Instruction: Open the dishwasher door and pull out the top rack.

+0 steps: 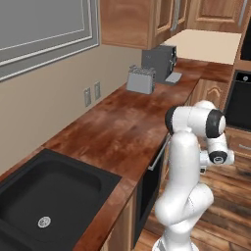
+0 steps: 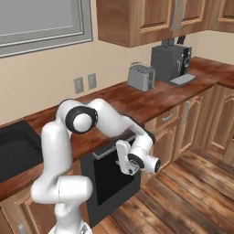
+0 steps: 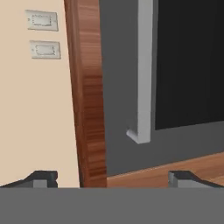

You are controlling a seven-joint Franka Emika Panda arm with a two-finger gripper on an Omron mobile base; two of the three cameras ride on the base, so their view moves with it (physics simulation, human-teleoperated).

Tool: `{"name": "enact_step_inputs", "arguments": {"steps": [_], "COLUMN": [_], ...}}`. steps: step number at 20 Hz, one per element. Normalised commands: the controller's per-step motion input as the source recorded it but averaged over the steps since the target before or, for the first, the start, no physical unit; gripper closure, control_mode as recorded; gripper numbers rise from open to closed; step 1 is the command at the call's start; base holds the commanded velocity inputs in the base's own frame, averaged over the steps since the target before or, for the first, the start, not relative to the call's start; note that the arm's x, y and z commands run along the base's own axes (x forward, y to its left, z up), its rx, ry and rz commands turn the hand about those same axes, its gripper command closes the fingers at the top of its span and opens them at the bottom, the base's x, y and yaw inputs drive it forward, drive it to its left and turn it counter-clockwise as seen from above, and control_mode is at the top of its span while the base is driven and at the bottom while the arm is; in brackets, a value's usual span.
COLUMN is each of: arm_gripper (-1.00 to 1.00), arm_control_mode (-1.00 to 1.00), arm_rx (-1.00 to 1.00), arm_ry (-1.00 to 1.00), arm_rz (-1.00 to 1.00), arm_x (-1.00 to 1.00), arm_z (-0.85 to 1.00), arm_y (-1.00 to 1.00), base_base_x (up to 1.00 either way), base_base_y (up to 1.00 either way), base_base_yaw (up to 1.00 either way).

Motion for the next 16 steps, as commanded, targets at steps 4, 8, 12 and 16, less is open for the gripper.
{"name": "enact_step_inputs", "arguments": {"steps": [4,8,12,16], "arm_gripper": [-1.0,-1.0,-1.0,-1.0], "arm_control_mode": [-1.0,-1.0,-1.0,-1.0], "arm_rx": [0.3,0.22,0.05,0.0], "arm_ry": [0.0,-0.04,-0.03,0.0], "arm_rz": [0.0,0.0,0.0,-0.02], "arm_x": [0.2,0.25,0.55,0.71], "arm_z": [-0.41,-0.01,-0.04,-0.18], "arm_y": [0.0,0.05,0.25,0.44], "base_base_x": [0.0,0.0,0.0,0.0], "base_base_y": [0.0,0.0,0.0,0.0], "base_base_yaw": [0.0,0.0,0.0,0.0]}}
